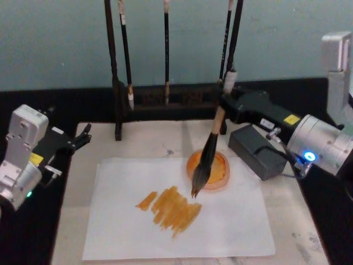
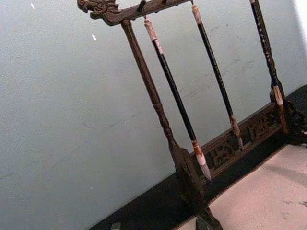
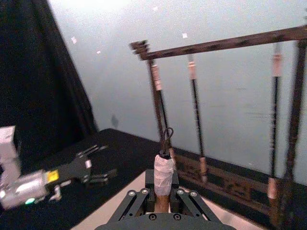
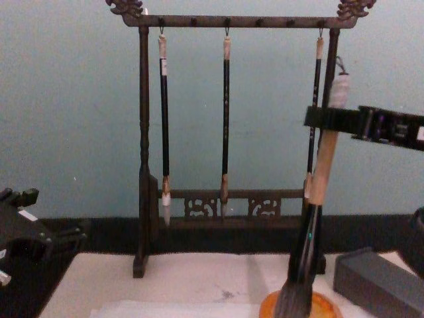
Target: Pick up the brush from the inkstone, write on the paper, then place the brush back to its original position.
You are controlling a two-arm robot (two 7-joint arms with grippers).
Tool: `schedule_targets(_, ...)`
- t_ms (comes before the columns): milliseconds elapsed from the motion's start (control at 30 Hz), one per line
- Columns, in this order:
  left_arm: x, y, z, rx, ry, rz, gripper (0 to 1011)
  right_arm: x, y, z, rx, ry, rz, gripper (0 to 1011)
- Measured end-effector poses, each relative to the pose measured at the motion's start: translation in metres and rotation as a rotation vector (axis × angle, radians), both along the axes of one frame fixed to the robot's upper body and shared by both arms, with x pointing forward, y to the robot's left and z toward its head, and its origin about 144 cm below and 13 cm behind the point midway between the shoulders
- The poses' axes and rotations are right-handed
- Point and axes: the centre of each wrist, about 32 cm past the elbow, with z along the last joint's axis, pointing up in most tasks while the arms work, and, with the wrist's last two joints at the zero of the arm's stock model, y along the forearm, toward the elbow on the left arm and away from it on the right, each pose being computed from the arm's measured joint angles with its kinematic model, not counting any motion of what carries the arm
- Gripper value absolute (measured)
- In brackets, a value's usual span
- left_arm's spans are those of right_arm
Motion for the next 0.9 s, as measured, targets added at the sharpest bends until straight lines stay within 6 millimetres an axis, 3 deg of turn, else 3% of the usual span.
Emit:
schedule_targets(433,0.0,0.0,0.0,0.0,0.0,0.0,1010,-0.021,0.022,0.002,-0.222,-0.17,0.084,162)
schedule_targets(900,0.0,0.0,0.0,0.0,0.0,0.0,1009,-0.021,0.028,0.008,-0.24,-0.201,0.108,162)
